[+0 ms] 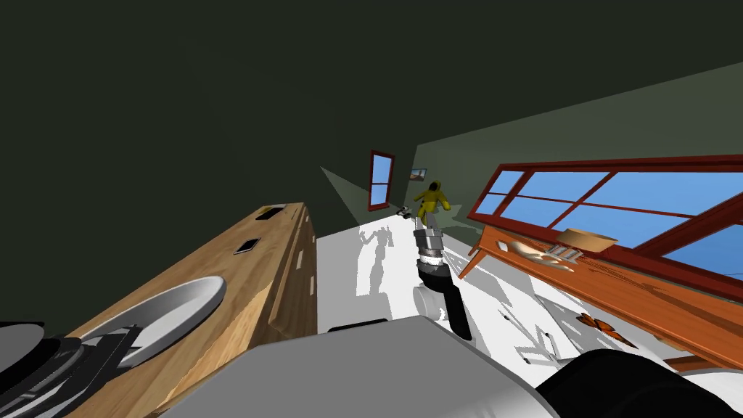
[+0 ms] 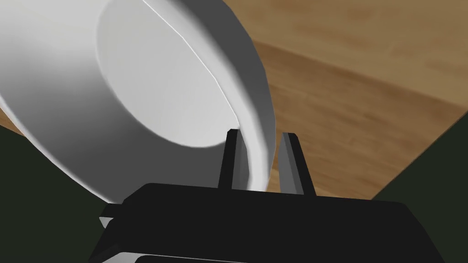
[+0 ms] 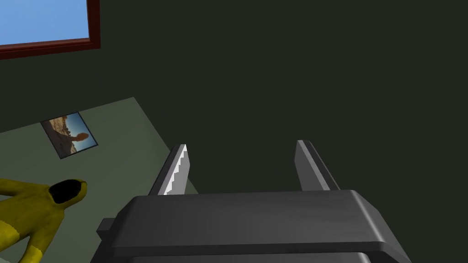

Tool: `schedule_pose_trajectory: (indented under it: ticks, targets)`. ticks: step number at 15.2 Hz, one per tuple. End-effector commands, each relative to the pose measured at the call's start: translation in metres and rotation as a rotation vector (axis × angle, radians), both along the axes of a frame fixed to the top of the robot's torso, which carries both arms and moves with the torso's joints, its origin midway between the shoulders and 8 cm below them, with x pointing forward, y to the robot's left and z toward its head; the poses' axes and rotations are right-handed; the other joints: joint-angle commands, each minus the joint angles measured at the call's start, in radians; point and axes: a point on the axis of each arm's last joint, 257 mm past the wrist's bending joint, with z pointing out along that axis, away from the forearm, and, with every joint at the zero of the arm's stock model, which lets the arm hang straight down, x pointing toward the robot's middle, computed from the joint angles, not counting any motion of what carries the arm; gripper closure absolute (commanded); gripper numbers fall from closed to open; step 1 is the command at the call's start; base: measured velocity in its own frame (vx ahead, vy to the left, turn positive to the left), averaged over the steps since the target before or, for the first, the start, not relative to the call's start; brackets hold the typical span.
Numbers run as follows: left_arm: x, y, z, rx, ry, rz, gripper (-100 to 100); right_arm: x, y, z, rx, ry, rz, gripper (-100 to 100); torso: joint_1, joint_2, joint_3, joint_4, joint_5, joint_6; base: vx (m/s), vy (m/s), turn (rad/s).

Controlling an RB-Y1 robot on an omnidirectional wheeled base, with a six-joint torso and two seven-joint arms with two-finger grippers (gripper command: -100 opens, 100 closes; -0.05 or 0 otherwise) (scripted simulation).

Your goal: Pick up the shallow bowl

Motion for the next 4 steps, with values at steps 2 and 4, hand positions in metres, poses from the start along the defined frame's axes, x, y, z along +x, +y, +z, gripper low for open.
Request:
schedule_pose_trajectory:
  ticks: [2, 4]
  targets:
    - [-0.0017, -0.0038, 0.0129, 0.004, 0.005, -0.012, 100, 0.0000, 0.0000, 0.0000, 0.000, 0.000, 0.000, 0, 0.000, 0.000, 0.000, 0.000, -0.001, 0.000, 0.008, -0.007, 0.038]
    - [-0.0012, -0.0028, 0.0098, 0.004, 0.004, -0.011, 100, 0.0000, 0.0000, 0.0000, 0.000, 0.000, 0.000, 0, -0.001, 0.000, 0.000, 0.001, -0.001, 0.000, 0.009, -0.005, 0.019]
